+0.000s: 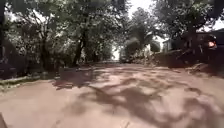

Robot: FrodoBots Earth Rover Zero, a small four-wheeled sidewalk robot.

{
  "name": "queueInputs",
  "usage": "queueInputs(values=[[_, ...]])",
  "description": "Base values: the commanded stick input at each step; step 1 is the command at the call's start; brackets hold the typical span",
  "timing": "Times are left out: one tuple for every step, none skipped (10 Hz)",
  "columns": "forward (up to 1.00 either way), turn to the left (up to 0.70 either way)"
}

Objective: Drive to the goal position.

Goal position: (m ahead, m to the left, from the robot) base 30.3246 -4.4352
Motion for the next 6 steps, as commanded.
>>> queueInputs(values=[[1.0, 0.26], [1.0, 0.04], [1.0, 0.0], [1.0, 0.0], [1.0, 0.0], [1.0, 0.0]])
